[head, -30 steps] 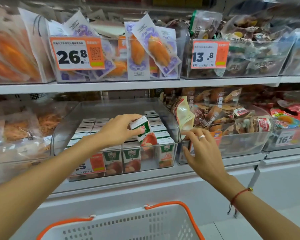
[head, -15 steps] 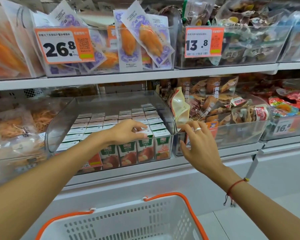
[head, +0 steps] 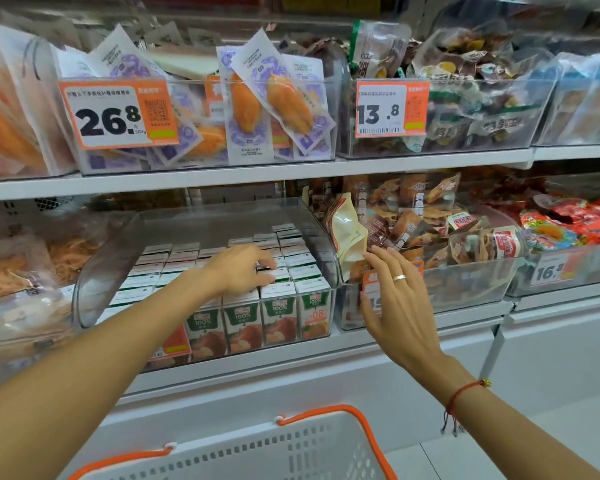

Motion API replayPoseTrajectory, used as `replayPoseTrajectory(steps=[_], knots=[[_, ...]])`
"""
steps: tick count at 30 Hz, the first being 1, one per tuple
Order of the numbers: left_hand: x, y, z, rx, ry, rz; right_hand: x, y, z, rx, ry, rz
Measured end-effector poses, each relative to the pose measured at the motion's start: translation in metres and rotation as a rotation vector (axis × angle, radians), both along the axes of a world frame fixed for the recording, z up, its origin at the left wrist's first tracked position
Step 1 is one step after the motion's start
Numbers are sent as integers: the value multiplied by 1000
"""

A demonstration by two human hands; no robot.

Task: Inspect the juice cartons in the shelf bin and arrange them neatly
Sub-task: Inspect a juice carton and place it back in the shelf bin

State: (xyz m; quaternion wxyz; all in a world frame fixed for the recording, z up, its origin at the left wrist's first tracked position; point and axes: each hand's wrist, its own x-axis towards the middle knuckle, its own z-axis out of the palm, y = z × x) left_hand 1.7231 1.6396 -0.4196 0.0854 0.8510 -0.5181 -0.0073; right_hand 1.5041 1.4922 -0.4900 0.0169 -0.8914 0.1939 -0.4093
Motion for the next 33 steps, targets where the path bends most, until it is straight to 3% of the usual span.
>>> replayPoseTrajectory(steps=[5,18,23,26,30,33], knots=[[7,-8,14,173,-69,-43,0,-4,-8,43,106,-21],[9,-21,16,273,-28,-17,4,-1,-17,24,187,-86],[7,-6,10,62,86,49,6,-1,-18,24,178,-94],[-6,3,1,-75,42,75,7,1,-18,38,206,-104],[-28,23,-2,-451,-45,94,5,0,-12,40,254,-94],[-41,43,7,-719,19,104,1,1,-6,81,274,-66]])
